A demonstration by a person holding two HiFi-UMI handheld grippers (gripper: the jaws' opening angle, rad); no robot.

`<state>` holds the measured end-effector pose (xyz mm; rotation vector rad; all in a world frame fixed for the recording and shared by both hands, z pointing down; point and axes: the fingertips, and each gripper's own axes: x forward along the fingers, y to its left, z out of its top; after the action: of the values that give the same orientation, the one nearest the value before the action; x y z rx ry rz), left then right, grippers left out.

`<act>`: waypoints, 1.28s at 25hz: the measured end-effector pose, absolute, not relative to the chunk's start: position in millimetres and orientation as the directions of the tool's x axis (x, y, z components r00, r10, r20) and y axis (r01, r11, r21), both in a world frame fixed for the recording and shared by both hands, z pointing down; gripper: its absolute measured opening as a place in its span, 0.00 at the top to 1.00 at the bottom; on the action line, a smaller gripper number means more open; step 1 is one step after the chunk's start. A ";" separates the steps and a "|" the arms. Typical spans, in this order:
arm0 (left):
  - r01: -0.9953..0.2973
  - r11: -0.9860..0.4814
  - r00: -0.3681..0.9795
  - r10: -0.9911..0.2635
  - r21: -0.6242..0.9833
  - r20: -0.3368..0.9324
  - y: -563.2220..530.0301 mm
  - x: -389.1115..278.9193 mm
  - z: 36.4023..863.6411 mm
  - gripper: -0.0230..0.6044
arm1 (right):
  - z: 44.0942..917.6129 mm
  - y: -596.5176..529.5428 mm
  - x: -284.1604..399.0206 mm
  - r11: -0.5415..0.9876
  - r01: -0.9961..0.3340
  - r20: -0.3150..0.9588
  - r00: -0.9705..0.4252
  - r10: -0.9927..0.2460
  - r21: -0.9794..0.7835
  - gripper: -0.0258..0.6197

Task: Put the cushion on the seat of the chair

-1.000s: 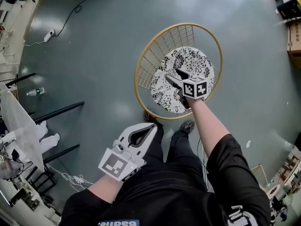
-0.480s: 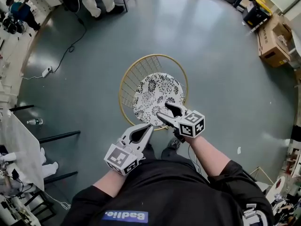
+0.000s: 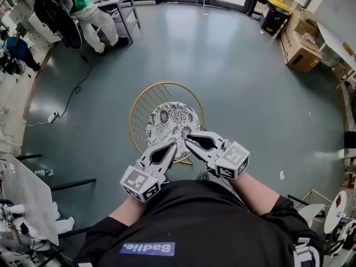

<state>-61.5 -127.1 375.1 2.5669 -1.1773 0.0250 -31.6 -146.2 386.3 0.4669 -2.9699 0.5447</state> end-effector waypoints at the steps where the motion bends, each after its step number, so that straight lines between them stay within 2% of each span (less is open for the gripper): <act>1: -0.735 -0.621 0.668 -0.731 0.271 0.139 -128.1 -57.3 370.7 0.94 | 378.6 -145.5 -27.4 0.892 -0.317 0.125 -0.948 -0.291 -0.323 0.84; 11: -0.699 -0.678 0.710 -0.697 0.227 0.104 -121.7 -20.2 340.5 0.94 | 346.0 -125.2 6.2 0.895 -0.349 0.067 -0.936 -0.345 -0.278 0.91; 32: -0.727 -0.658 0.682 -0.725 0.196 0.097 -104.0 -25.9 338.0 0.94 | 353.8 -105.9 -2.8 0.909 -0.311 0.082 -0.950 -0.300 -0.277 0.91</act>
<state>-25.9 -104.0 338.0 2.6757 -1.1725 0.0152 -2.8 -105.9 353.8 0.4855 -3.0322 0.4497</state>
